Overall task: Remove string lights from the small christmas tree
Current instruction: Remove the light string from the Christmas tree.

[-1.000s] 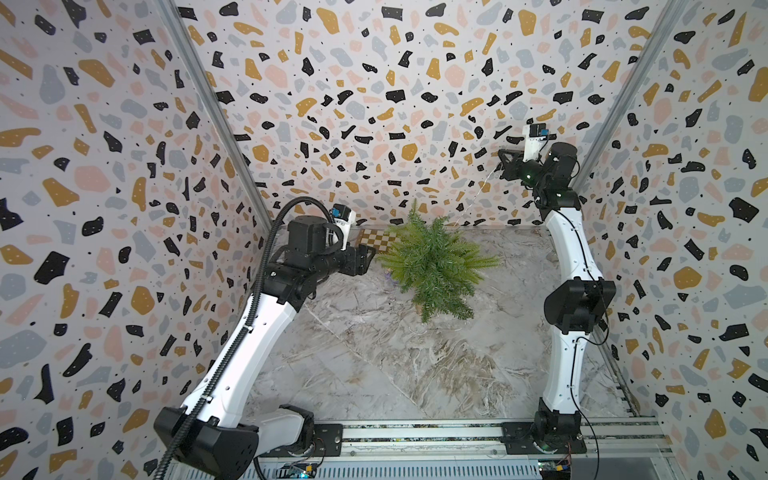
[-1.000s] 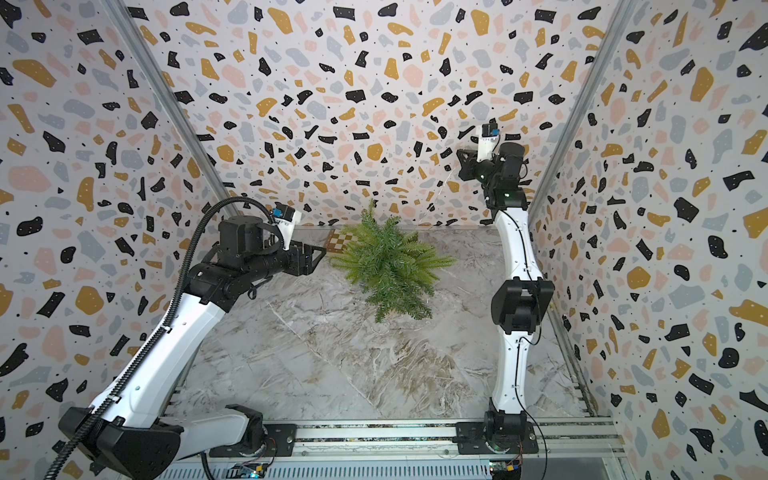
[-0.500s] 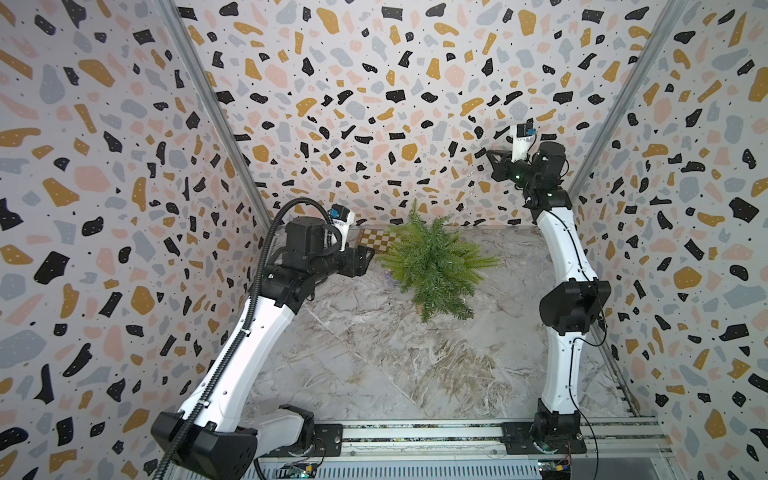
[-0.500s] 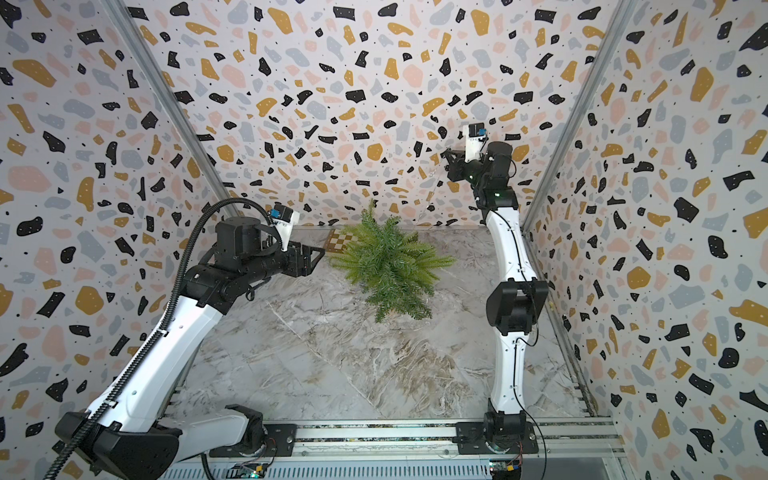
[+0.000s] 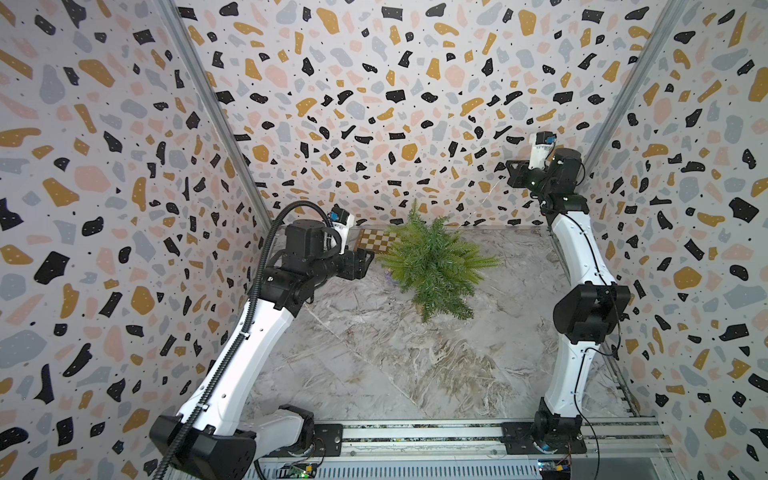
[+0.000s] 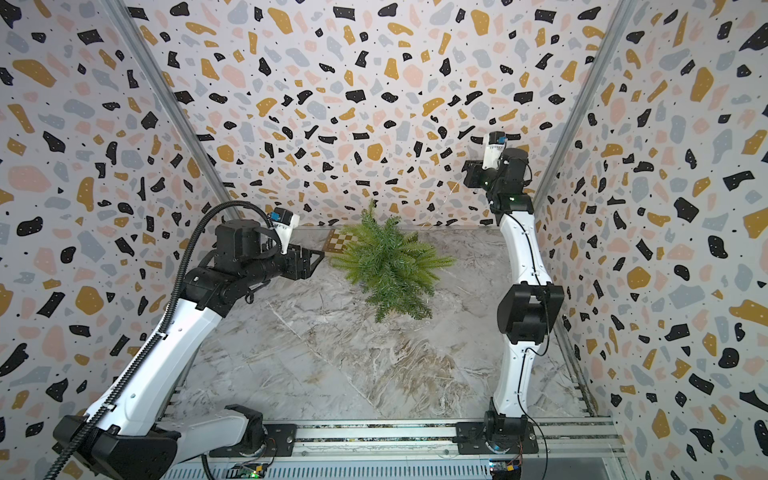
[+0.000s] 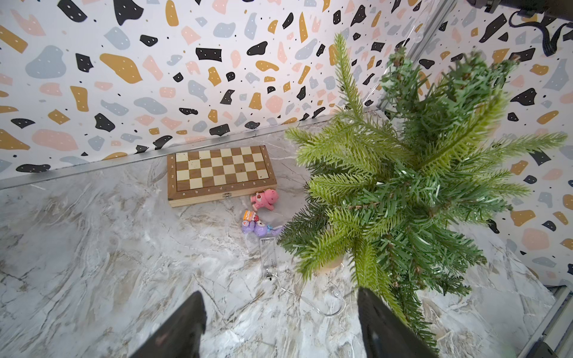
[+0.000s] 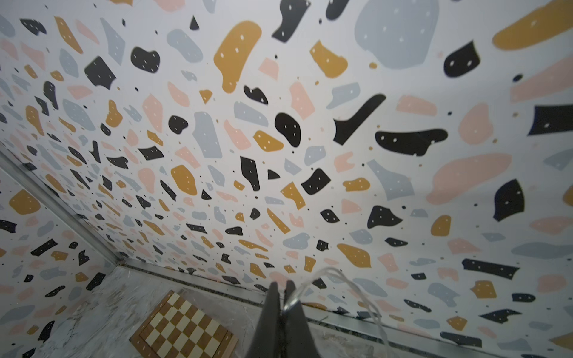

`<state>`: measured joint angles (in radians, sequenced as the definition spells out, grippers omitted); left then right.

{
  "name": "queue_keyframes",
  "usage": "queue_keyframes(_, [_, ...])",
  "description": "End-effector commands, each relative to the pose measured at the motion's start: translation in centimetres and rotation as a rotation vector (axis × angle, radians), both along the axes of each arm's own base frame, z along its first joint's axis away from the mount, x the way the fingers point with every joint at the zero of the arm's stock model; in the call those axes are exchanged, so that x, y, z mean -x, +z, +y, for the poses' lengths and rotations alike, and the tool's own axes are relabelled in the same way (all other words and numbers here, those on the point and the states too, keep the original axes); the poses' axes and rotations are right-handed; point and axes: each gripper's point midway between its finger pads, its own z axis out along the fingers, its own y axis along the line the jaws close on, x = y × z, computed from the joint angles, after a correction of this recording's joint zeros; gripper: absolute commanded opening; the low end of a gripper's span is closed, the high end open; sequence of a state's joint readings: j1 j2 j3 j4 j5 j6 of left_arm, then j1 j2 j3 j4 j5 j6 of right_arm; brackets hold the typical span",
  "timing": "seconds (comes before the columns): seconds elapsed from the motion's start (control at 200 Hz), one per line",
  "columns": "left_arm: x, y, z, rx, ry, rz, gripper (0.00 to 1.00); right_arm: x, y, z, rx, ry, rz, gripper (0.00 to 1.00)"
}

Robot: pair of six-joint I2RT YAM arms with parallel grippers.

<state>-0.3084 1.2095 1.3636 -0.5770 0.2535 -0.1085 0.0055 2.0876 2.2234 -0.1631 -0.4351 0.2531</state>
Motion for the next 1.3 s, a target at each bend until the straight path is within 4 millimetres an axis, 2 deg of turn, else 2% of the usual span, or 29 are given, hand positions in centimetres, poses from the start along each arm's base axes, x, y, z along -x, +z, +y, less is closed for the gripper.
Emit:
queue_keyframes(0.0, [0.5, 0.4, -0.1, 0.009, -0.015, -0.012, 0.76, 1.1, 0.2, 0.3, -0.030, 0.025, 0.012, 0.00])
queue_keyframes(0.095, [0.6, 0.2, -0.4, 0.019, -0.030, 0.003, 0.76, 0.7, -1.7, 1.0, -0.053, 0.062, 0.044, 0.00])
queue_keyframes(0.24, [1.0, -0.1, -0.5, 0.025, -0.040, 0.024, 0.76, -0.4, -3.4, 1.8, -0.054, 0.073, 0.072, 0.00])
queue_keyframes(0.386, [1.4, 0.2, -0.5, 0.032, -0.040, 0.030, 0.76, -1.9, -5.8, -0.1, -0.049, -0.028, 0.119, 0.00])
queue_keyframes(0.471, [1.6, 0.4, -0.3, 0.024, -0.040, 0.036, 0.76, -2.2, -6.2, -1.0, -0.062, -0.040, 0.131, 0.00])
queue_keyframes(0.561, [1.9, 0.7, -0.2, 0.018, -0.038, 0.035, 0.76, -2.0, -4.4, -1.8, -0.067, -0.052, 0.103, 0.00])
queue_keyframes(0.741, [2.2, 1.0, -0.2, 0.035, -0.035, 0.034, 0.76, -0.7, 2.6, -1.7, -0.065, -0.034, -0.023, 0.00])
queue_keyframes(0.891, [2.5, 1.1, -0.2, 0.047, -0.039, 0.039, 0.76, 0.7, 6.7, -1.1, -0.086, 0.011, -0.119, 0.00])
queue_keyframes(1.172, [3.0, 1.2, 0.0, 0.047, -0.036, 0.036, 0.76, 3.3, 10.7, 2.0, -0.084, 0.130, -0.234, 0.00])
queue_keyframes(1.297, [3.2, 1.0, 0.1, 0.045, -0.036, 0.035, 0.76, 4.3, 12.7, 2.5, -0.084, 0.142, -0.285, 0.00])
